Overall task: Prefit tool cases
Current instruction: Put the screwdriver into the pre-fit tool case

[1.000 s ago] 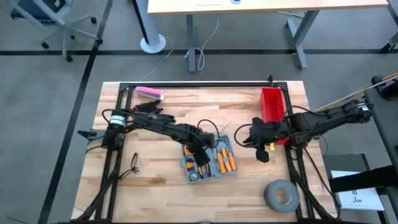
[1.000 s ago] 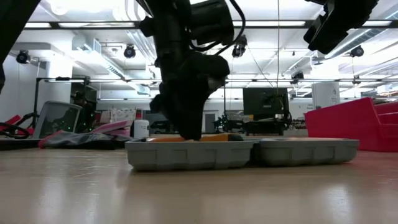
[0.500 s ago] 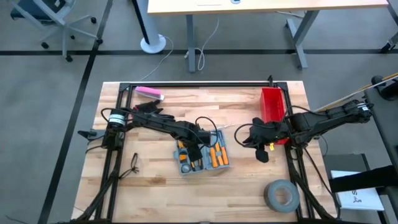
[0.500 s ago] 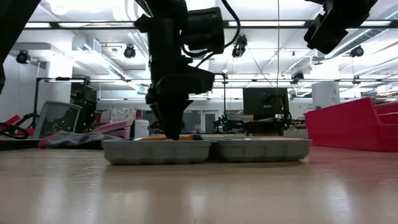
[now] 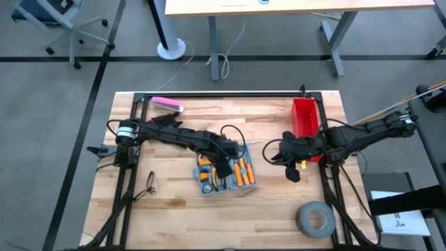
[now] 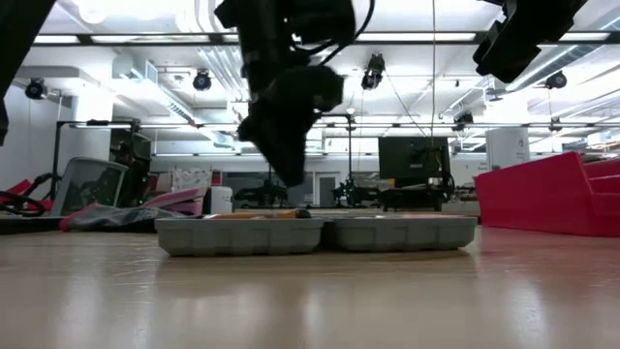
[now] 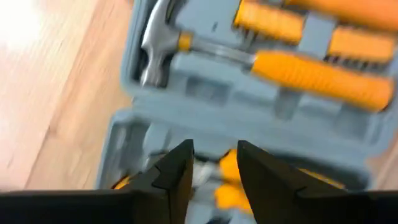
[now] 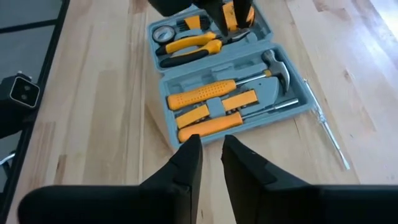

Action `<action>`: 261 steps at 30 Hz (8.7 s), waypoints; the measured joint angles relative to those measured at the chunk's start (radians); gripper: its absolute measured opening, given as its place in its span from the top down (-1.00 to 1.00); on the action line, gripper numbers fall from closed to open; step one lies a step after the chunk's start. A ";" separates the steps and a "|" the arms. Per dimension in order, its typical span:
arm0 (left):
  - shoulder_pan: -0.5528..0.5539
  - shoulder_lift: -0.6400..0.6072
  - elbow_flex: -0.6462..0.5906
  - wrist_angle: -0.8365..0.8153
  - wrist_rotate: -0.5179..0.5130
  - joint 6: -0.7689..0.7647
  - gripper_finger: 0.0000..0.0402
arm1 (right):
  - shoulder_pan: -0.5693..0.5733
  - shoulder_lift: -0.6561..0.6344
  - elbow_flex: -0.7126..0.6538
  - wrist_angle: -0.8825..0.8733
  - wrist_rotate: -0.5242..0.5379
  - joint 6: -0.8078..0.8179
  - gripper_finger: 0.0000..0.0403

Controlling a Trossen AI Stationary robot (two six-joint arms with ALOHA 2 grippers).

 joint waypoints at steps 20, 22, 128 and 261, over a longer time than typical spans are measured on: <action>0.126 0.058 0.040 0.340 0.063 0.022 0.02 | 0.083 -0.113 0.000 -0.026 0.157 0.009 0.74; 0.136 0.071 0.055 0.342 0.069 0.029 0.03 | 0.083 -0.112 0.000 -0.054 0.158 0.013 0.73; -0.042 -0.611 -0.822 0.972 -0.079 -0.085 0.19 | -0.554 0.688 -0.009 0.417 -0.219 -0.608 0.33; -0.035 -0.306 -0.388 0.595 0.106 -0.160 0.01 | -0.341 0.641 -0.018 0.005 -0.095 -0.189 0.67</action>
